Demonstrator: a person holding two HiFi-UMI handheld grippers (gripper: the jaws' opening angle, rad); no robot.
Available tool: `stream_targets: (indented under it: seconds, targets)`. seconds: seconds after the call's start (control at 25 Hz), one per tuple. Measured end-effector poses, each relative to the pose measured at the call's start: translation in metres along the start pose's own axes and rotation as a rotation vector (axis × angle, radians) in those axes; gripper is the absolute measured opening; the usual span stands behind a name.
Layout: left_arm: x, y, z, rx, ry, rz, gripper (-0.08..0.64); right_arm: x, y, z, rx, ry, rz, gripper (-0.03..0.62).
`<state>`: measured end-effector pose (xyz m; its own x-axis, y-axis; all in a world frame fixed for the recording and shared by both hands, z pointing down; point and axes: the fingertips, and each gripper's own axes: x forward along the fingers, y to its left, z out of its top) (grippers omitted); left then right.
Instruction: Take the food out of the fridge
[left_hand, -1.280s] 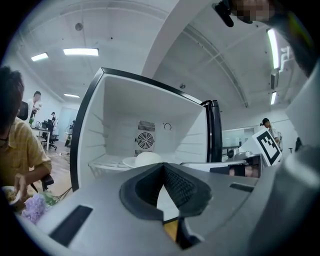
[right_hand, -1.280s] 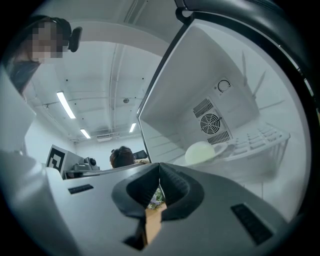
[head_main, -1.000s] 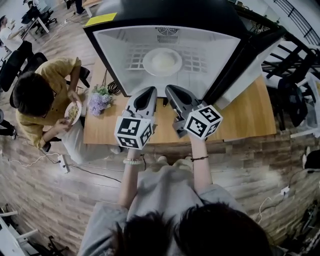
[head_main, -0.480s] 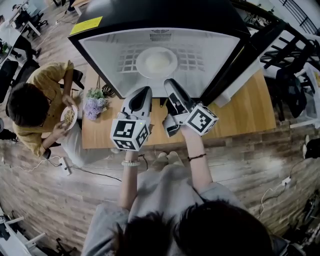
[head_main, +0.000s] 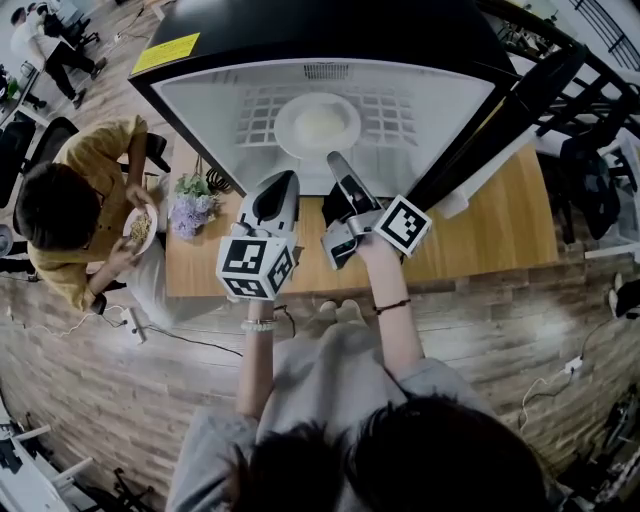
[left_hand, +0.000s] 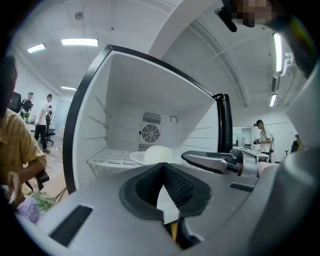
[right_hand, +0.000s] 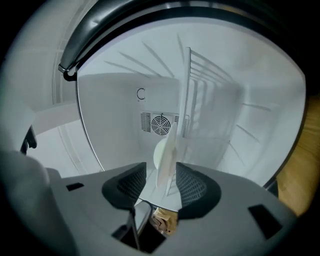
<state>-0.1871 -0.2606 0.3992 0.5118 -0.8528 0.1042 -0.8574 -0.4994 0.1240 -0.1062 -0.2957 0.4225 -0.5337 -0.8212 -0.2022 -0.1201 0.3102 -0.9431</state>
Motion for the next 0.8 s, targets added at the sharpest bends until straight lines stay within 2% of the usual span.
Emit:
stream_targets:
  seconds: [0.28, 0.8]
  targets:
    - [0.002, 0.003, 0.0, 0.009, 0.002, 0.009, 0.008, 0.01, -0.003, 0.0, 0.081, -0.018, 0.01, 0.175]
    - [0.004, 0.01, 0.003, 0.017, 0.0, 0.03, 0.008, 0.017, -0.005, 0.002, 0.196, -0.035, 0.015, 0.089]
